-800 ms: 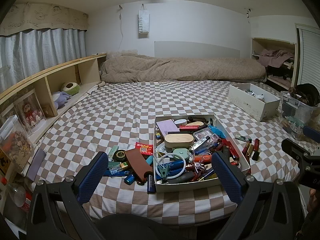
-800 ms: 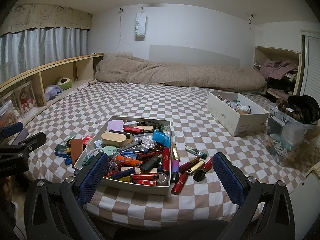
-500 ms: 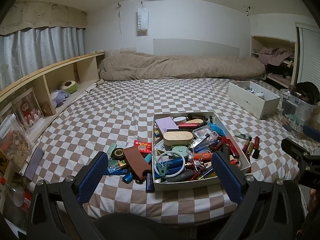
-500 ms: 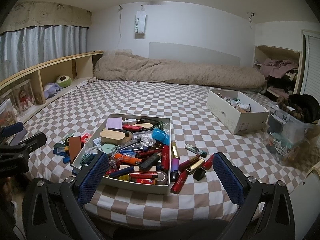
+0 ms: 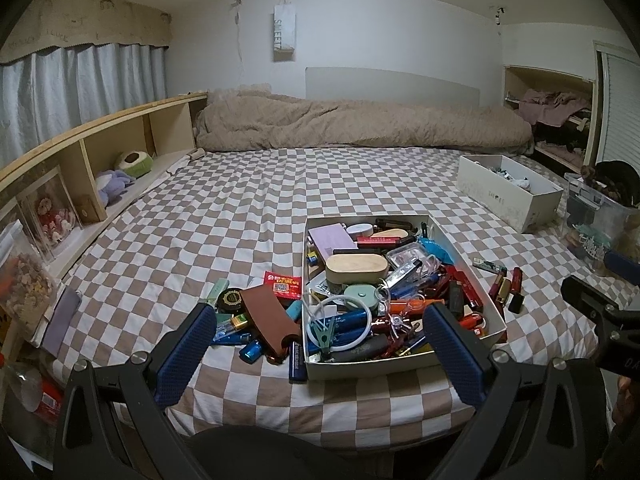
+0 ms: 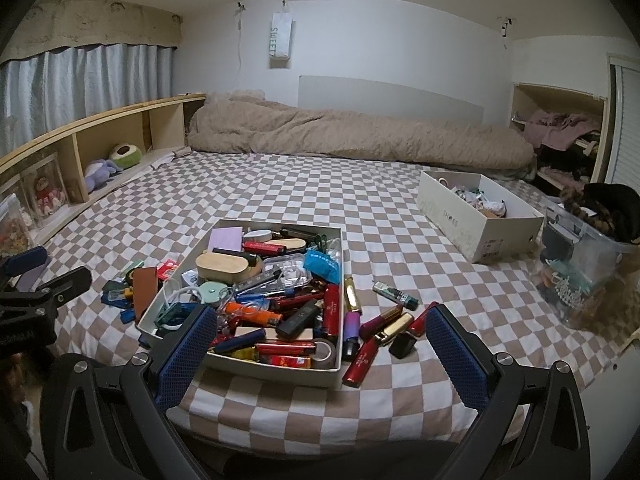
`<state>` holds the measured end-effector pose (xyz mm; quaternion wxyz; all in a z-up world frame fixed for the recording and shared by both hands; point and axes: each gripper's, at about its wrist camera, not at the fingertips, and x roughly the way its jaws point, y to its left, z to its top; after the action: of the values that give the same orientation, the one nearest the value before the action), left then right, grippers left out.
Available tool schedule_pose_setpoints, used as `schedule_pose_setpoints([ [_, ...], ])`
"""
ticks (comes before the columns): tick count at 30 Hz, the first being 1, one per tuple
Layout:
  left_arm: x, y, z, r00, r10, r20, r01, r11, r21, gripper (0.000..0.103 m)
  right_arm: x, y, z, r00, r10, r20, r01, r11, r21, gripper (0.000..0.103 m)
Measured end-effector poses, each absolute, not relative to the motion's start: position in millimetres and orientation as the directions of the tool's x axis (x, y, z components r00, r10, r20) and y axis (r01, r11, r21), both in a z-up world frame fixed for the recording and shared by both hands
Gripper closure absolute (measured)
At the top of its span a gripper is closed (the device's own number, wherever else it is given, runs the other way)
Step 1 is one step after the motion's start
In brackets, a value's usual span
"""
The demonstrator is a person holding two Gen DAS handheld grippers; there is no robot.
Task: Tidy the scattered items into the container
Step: 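Move both tools toward the scattered items beside the white tray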
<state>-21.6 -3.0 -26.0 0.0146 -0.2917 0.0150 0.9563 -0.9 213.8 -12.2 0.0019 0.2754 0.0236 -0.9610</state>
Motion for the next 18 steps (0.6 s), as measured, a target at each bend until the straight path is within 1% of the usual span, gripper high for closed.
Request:
schedule_pose_setpoints([
  [3,-26,-11,-28,-0.826,0.009,-0.563,-0.016,-1.0,0.009,0.0,-3,222,-12,-0.857,0.034,-0.514,-0.012,-0.999,-0.048,0.0],
  [9,-37,-39,-34,-0.813,-0.017,-0.583,0.039,-0.999,-0.026,0.0,-14,242,-18,-0.84,0.05,-0.54,-0.04,-0.999,-0.03,0.0],
  [11,-41,-50,-37,-0.804,-0.026,-0.594,0.062,-0.997,-0.04,0.0,-18,248,-22,-0.83,0.054,-0.555,-0.046,-0.999,-0.029,0.0],
  [15,-51,-69,-44,-0.777,-0.041,-0.628,0.103,-0.993,-0.062,0.0,-27,261,-32,-0.804,0.017,-0.595,-0.029,-1.0,0.01,0.0],
  [18,-58,-80,-53,-0.755,-0.056,-0.654,0.126,-0.99,-0.061,0.0,-34,268,-41,-0.779,0.033,-0.626,-0.028,-0.999,-0.019,0.0],
])
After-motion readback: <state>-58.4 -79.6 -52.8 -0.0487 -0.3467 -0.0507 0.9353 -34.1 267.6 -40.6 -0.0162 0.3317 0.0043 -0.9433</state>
